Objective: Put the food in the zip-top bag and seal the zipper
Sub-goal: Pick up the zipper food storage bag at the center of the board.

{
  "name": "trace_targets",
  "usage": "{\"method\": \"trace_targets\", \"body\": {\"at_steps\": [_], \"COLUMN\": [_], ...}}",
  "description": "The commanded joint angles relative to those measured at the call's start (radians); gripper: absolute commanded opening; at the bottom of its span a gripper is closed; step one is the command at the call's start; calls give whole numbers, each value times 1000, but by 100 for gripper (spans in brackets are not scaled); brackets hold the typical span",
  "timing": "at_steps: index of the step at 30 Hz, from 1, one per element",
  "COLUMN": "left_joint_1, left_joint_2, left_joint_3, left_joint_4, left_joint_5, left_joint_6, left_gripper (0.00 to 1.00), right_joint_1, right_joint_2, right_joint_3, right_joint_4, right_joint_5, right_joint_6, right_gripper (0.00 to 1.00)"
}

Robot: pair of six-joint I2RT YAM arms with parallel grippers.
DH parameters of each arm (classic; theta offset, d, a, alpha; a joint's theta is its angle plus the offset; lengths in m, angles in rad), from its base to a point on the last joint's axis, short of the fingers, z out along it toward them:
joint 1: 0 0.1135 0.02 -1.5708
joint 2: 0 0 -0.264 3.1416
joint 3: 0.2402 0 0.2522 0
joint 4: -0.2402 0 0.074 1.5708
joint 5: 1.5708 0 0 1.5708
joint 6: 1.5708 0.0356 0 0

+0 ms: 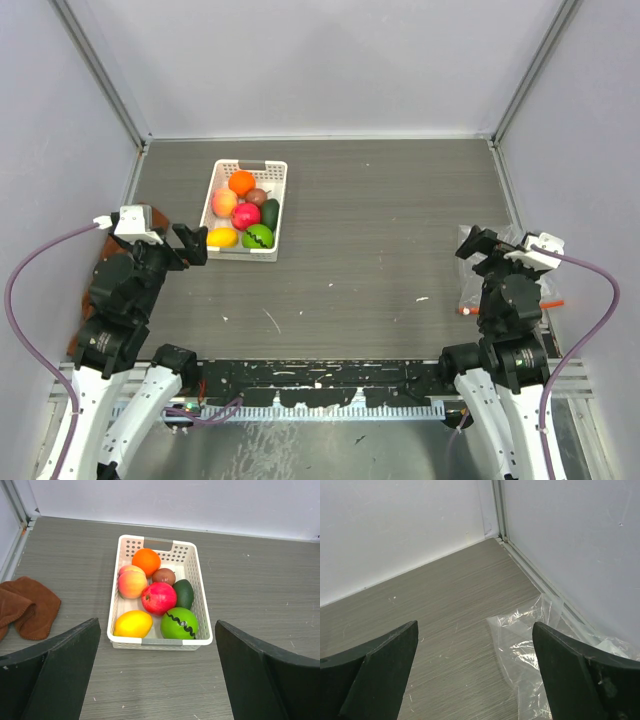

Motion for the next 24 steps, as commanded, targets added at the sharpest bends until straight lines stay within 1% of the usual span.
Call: {"method": "trace_targets", "body": {"at_steps": [1, 6, 11, 13, 17, 24], "left_joint_1": [5, 6, 5, 6, 1, -18], "left_joint_2": [-6, 2, -2, -7, -11, -13], "left_joint_3": [1, 0, -2, -1, -1, -4], "left_joint_4": [79, 82, 81, 80, 80, 79], "left_joint_5": [12, 13, 20, 27, 37, 43], "left_joint_6": [-11, -10, -14, -15, -19, -19], "left_gripper": [98, 98, 98, 98, 98, 98], "right_joint_1": [-4, -4, -4, -4, -4, -35], "right_joint_2": [37, 94, 170, 230, 414, 679], "right_joint_3": [45, 48, 18, 7, -9, -60], "right_joint_4": [24, -20, -11, 2, 20, 152], "right_joint_5": [-6, -27, -48, -57, -16, 59], "right_joint_6": [47, 142, 201, 210, 238, 273], "right_gripper": [100, 100, 100, 100, 100, 100]}}
